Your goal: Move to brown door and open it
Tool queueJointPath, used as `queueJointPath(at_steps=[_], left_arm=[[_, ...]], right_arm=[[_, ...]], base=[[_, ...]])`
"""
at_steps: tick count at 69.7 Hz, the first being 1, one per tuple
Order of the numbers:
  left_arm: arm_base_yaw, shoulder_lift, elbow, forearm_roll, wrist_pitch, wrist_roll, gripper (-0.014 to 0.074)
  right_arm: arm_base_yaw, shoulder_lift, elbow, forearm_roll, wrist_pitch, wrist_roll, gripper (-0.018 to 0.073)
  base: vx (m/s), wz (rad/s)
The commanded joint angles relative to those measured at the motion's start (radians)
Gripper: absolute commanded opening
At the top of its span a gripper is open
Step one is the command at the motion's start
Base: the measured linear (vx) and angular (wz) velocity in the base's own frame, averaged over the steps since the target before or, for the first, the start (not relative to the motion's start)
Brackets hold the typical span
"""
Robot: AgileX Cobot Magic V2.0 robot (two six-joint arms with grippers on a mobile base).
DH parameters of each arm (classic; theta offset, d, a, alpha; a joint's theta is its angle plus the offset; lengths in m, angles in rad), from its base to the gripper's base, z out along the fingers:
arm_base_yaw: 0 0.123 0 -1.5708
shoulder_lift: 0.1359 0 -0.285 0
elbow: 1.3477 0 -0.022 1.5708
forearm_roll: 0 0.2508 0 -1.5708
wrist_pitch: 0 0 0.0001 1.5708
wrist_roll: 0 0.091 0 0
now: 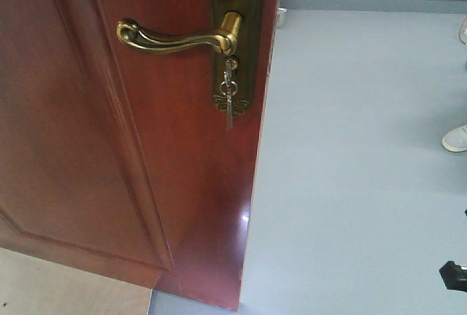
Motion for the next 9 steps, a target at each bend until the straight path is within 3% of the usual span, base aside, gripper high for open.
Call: queueJointPath(at_steps=[1,9], left_arm=[[-0.002,-0.027,0.022,-0.001,-0.086,0.0,0.0011],[-0.002,-0.027,0.022,-0.001,-0.086,0.0,0.0011]], right_arm=[[0.0,-0.009,0.002,-0.006,-0.079,-0.009,0.0],[0.0,-0.009,0.002,-0.006,-0.079,-0.009,0.0]], base=[[0.0,0.0],[0.0,0.0]])
